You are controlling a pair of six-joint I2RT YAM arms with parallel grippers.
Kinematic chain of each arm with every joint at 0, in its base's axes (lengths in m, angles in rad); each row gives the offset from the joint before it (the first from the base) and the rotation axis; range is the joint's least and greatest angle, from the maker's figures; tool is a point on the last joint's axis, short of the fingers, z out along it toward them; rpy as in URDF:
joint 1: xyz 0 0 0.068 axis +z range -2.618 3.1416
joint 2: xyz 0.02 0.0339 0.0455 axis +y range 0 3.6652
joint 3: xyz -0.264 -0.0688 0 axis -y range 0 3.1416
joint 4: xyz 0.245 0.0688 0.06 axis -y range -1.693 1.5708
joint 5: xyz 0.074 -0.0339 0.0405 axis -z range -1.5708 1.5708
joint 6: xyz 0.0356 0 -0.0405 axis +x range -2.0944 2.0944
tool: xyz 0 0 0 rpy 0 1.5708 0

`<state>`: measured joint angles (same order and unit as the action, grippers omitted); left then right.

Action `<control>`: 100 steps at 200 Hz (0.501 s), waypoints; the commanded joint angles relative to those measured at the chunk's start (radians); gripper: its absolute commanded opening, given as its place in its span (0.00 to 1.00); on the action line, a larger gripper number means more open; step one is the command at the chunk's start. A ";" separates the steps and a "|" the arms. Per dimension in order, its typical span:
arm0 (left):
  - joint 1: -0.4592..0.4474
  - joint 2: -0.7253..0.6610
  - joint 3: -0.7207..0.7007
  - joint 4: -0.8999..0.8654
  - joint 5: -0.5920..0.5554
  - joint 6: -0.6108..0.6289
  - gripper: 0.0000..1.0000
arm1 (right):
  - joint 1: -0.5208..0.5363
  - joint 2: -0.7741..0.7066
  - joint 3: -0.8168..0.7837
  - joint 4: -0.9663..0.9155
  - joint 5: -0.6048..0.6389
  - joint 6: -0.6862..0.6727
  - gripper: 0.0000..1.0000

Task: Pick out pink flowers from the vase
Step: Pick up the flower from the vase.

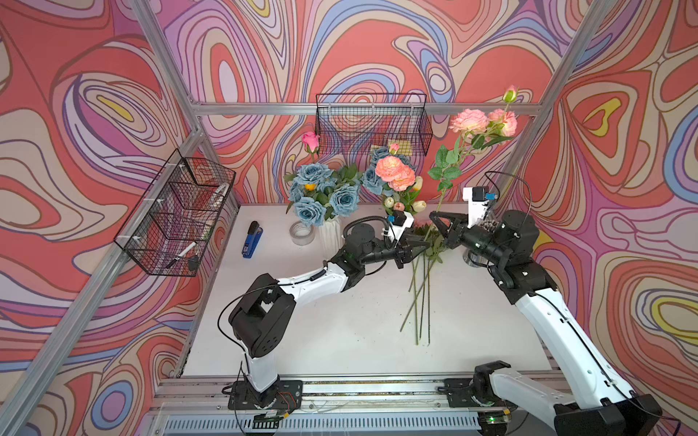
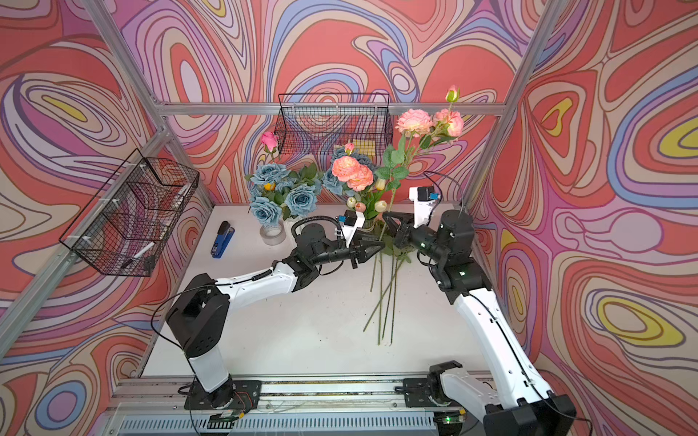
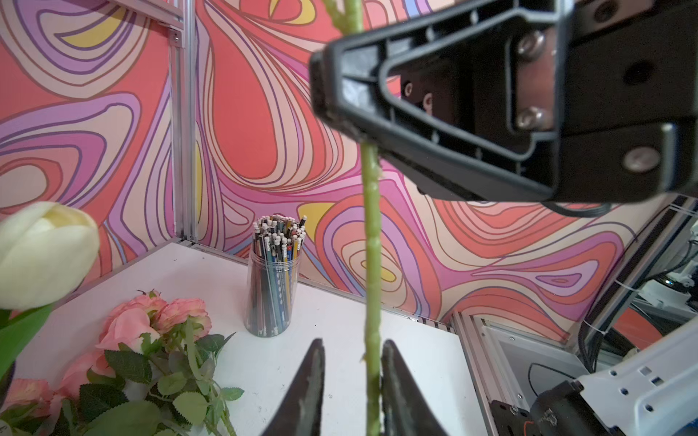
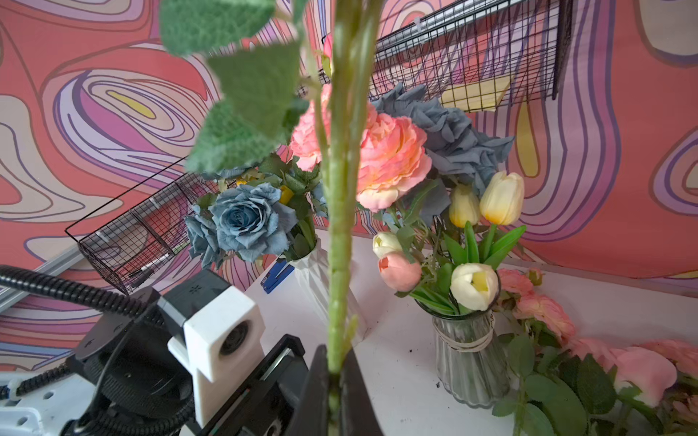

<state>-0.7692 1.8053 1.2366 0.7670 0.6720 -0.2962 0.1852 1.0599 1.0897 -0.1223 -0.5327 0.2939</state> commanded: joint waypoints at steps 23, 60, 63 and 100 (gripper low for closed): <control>0.000 -0.004 0.000 0.076 0.029 -0.014 0.00 | 0.008 -0.037 -0.035 -0.033 -0.006 -0.033 0.00; -0.001 -0.014 -0.046 0.151 0.047 -0.050 0.00 | 0.008 -0.051 -0.053 -0.044 -0.013 -0.025 0.22; -0.002 -0.016 -0.050 0.153 0.046 -0.054 0.00 | 0.008 -0.052 -0.056 -0.044 -0.015 -0.022 0.25; -0.001 -0.032 -0.086 0.257 0.060 -0.127 0.00 | 0.008 -0.088 -0.109 -0.007 -0.049 0.026 0.48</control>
<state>-0.7723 1.8053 1.1690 0.8772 0.7067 -0.3630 0.1898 1.0100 1.0222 -0.1493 -0.5495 0.2886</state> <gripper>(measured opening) 0.072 0.441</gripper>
